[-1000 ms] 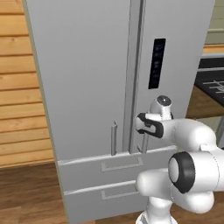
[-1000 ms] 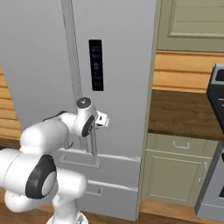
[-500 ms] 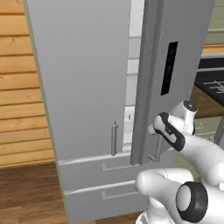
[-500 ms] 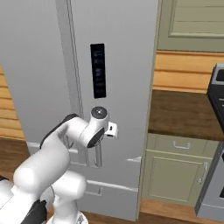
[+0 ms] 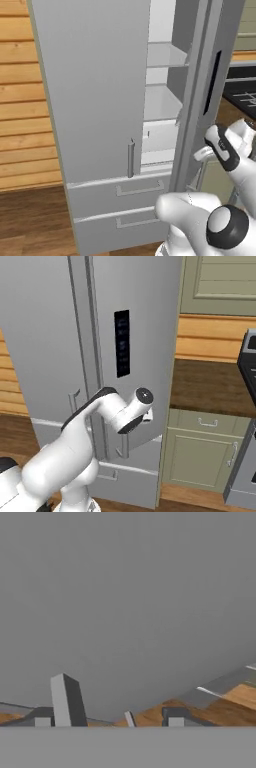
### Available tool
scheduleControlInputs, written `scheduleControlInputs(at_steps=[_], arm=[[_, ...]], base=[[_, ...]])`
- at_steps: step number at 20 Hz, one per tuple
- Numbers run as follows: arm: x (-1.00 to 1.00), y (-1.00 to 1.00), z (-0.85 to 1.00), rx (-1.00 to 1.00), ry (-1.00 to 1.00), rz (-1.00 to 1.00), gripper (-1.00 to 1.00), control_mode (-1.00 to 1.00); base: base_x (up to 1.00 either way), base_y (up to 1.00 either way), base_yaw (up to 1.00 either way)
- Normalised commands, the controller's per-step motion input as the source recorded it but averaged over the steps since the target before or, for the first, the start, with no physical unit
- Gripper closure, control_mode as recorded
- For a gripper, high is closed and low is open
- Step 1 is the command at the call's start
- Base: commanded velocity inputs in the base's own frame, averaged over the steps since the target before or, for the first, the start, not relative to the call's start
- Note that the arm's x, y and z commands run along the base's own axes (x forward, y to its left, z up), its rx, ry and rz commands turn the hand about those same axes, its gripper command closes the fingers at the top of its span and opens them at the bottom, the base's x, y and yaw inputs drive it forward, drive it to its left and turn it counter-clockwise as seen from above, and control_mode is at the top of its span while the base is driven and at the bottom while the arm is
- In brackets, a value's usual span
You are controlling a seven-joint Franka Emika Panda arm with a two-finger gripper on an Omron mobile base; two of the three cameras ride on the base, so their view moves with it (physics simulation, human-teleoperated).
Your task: Take the strawberry from the fridge and place it on top of the pancake, located on the dining counter.
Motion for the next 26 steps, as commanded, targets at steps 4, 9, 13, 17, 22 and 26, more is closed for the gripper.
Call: scheduleControlInputs(at_steps=[4,9,13,17,22,26], arm=[[-0.66,-0.25,0.68,0.07,-0.02,0.0,-1.0,-1.0],[-0.84,0.32,1.0,-0.14,-0.13,0.0,-1.0,-1.0],[-0.88,0.79,1.0,-0.35,-0.13,0.0,-1.0,-1.0],[-0.44,1.0,0.96,-0.52,-0.03,-0.09,-1.0,-1.0],[-0.01,1.0,0.56,-0.72,0.02,-0.06,-1.0,-1.0],[0.22,0.71,0.33,-0.74,0.15,0.0,-1.0,-1.0]], base=[[0.0,0.0,0.0],[0.0,0.0,0.0],[0.0,0.0,0.0],[0.0,0.0,0.0],[0.0,0.0,0.0],[0.0,0.0,0.0]])
